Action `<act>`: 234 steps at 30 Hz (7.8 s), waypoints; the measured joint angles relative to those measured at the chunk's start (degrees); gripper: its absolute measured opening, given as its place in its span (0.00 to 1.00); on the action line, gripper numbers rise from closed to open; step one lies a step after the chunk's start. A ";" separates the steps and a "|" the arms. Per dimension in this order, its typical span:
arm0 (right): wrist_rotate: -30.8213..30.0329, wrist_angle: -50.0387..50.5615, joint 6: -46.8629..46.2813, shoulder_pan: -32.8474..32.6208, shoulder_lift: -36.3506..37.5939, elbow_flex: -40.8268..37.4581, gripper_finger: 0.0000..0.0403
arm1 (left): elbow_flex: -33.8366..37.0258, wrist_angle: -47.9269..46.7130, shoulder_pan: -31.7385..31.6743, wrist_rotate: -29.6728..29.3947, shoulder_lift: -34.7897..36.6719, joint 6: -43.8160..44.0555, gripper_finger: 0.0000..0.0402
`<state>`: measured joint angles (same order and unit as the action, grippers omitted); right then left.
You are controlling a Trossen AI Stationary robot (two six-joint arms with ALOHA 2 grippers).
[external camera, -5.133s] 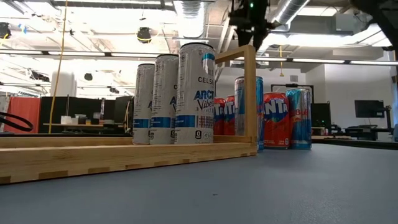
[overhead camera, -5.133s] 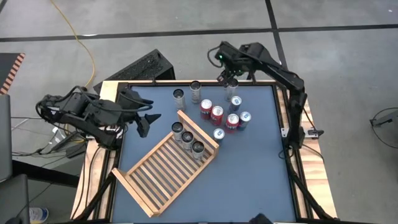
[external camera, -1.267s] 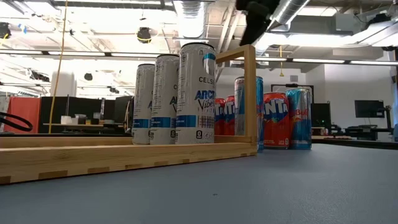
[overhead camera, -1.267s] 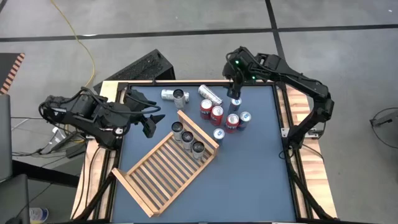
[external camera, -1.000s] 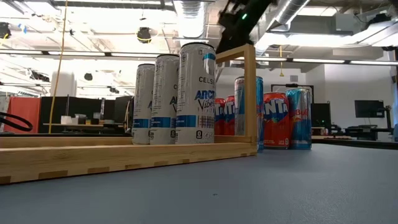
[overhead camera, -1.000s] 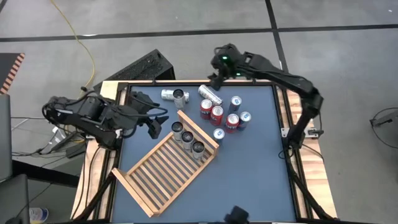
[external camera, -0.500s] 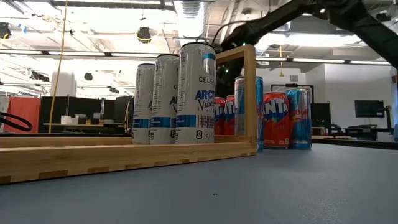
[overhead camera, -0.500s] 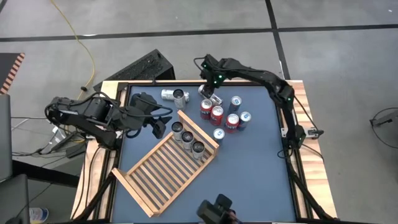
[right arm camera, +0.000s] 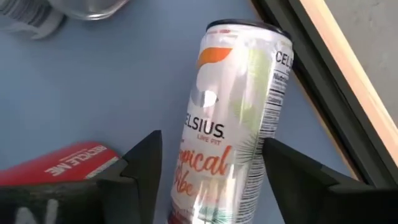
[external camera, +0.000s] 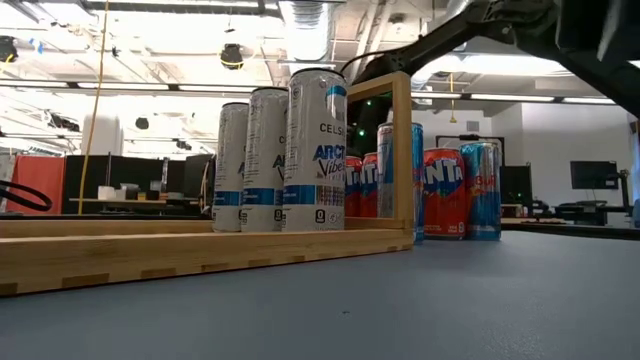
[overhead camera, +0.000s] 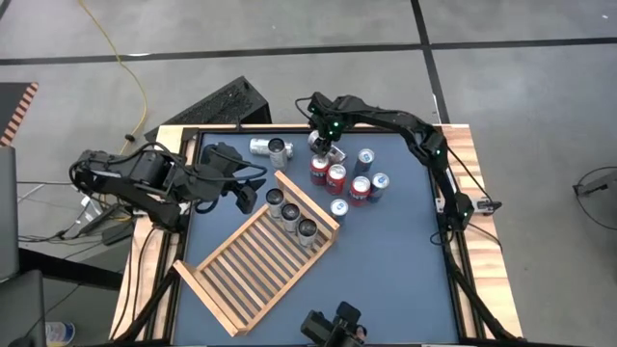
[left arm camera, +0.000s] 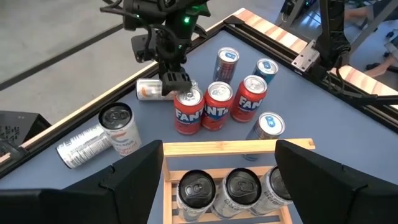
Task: Place canned beverage on shelf
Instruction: Put the top right white yellow soda can on the shelf
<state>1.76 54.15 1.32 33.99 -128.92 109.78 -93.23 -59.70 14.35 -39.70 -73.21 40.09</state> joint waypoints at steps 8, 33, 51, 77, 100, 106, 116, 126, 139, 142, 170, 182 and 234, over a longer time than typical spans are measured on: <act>-0.43 1.09 0.14 0.16 -0.39 -0.09 0.16 | 0.00 -0.12 0.00 0.00 0.00 -0.14 0.74; 2.19 8.40 3.67 2.09 4.72 4.97 0.21 | 0.00 -0.40 0.00 0.46 0.00 -1.28 0.74; 2.21 4.91 1.02 2.02 -3.74 3.78 0.72 | 0.00 -0.40 -1.51 1.31 0.02 1.12 0.74; 8.82 7.42 2.30 3.49 1.85 4.92 0.42 | 0.00 -0.95 -3.41 1.92 0.02 -1.72 0.74; 7.74 -8.18 -3.48 -14.22 36.99 4.98 0.42 | -0.04 31.39 -4.85 10.74 1.55 -26.14 0.74; 0.75 -12.69 -5.28 -25.28 40.15 4.96 0.42 | -0.04 40.24 -4.99 10.54 1.55 -34.40 0.74; -5.37 -21.10 -4.27 -36.91 42.17 5.05 0.42 | 6.52 55.52 -8.21 20.88 0.92 -38.59 0.74; -9.74 -21.38 -2.77 -40.50 39.19 4.95 0.42 | 10.14 65.62 -11.89 33.94 0.90 -33.76 0.74; -9.29 -23.70 -2.18 -40.62 38.47 5.00 0.42 | 10.08 65.27 -12.84 39.52 0.92 -32.94 0.76; -9.29 -23.92 -2.19 -40.62 38.47 5.00 0.42 | 10.08 66.15 -12.85 40.02 0.55 -34.44 0.76; -9.27 -21.70 -1.31 -42.57 36.90 4.99 0.42 | 10.03 76.38 -13.68 46.73 -5.66 -32.78 0.76; -9.39 -22.56 -2.26 -42.83 36.63 4.94 0.44 | 10.03 75.30 -13.57 46.71 -5.66 -32.56 0.61; -9.79 -6.87 6.64 -42.01 38.09 4.92 0.84 | 10.03 46.95 -11.69 39.03 -8.50 -38.29 0.64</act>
<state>-8.02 47.28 7.96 -8.02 -90.83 114.70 -83.20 -12.75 2.66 -0.68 -81.71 1.80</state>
